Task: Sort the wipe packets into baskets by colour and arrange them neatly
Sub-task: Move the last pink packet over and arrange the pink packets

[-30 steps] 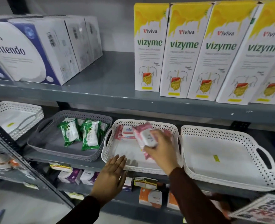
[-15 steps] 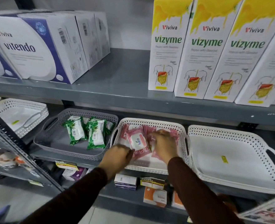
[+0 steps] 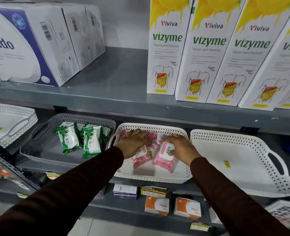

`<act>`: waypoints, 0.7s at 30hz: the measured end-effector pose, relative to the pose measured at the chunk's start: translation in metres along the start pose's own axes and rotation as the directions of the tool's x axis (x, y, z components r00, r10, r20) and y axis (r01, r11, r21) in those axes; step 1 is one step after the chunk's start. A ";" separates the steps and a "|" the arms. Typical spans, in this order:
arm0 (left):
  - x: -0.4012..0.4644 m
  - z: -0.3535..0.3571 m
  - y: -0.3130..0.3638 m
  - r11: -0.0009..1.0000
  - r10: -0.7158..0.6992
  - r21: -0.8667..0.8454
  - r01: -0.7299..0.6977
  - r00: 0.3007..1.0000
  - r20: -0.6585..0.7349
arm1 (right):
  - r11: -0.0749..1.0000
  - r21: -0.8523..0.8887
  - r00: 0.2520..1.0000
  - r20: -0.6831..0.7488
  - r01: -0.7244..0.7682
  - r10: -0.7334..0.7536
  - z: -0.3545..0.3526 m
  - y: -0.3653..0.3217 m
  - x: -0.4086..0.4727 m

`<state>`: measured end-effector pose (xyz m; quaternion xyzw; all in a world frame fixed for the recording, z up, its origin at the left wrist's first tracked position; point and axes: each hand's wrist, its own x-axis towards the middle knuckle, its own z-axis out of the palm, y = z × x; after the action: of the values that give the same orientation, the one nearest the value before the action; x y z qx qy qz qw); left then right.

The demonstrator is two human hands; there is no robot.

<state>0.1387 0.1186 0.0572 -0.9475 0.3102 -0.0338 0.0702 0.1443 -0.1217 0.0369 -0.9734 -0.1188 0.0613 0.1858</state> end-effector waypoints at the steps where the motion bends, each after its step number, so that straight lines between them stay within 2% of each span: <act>1: 0.003 0.001 -0.002 1.000 -0.001 -0.013 0.002 1.000 0.029 | 1.000 0.011 1.000 0.003 -0.008 0.008 0.002 0.000 0.000; 5: 0.012 0.021 -0.021 0.973 -0.092 -0.211 0.097 0.995 0.031 | 0.982 0.185 0.989 -0.132 -0.048 0.073 0.002 -0.003 -0.004; 8: 0.010 0.031 -0.032 0.892 -0.234 -0.393 0.223 0.972 0.019 | 0.943 0.304 0.942 -0.255 -0.134 0.216 0.011 -0.010 -0.013; 10: 0.006 0.035 -0.033 0.812 -0.324 -0.503 0.295 0.946 0.031 | 0.897 0.377 0.908 -0.249 -0.229 0.336 0.020 -0.014 -0.017; 12: 0.001 0.037 -0.032 0.751 -0.370 -0.567 0.338 0.927 0.062 | 0.857 0.397 0.891 -0.169 -0.329 0.421 0.029 -0.017 -0.016; 15: -0.001 0.032 -0.018 0.703 -0.424 -0.591 0.396 0.900 0.100 | 0.808 0.406 0.863 -0.084 -0.427 0.498 0.038 -0.028 -0.012; 16: -0.001 0.031 -0.009 0.691 -0.489 -0.566 0.449 0.867 0.092 | 0.801 0.415 0.856 -0.093 -0.431 0.509 0.040 -0.032 -0.012; 17: 0.000 0.032 0.001 0.659 -0.586 -0.528 0.535 0.806 0.084 | 0.796 0.418 0.849 -0.102 -0.437 0.519 0.041 -0.034 -0.012; 19: -0.002 0.029 0.019 0.526 -0.763 -0.481 0.701 0.639 0.096 | 0.794 0.410 0.846 -0.092 -0.449 0.526 0.044 -0.033 -0.011; 20: -0.003 0.032 0.024 0.461 -0.789 -0.509 0.726 0.599 0.139 | 0.797 0.400 0.850 -0.075 -0.453 0.521 0.045 -0.032 -0.011; 21: -0.003 0.039 0.027 0.417 -0.775 -0.555 0.720 0.601 0.196 | 0.806 0.384 0.859 -0.059 -0.451 0.509 0.045 -0.030 -0.011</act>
<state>0.1247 0.1031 0.0141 -0.9542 -0.1470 -0.0075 -0.2604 0.1206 -0.0820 0.0072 -0.9231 0.1602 0.0492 0.3463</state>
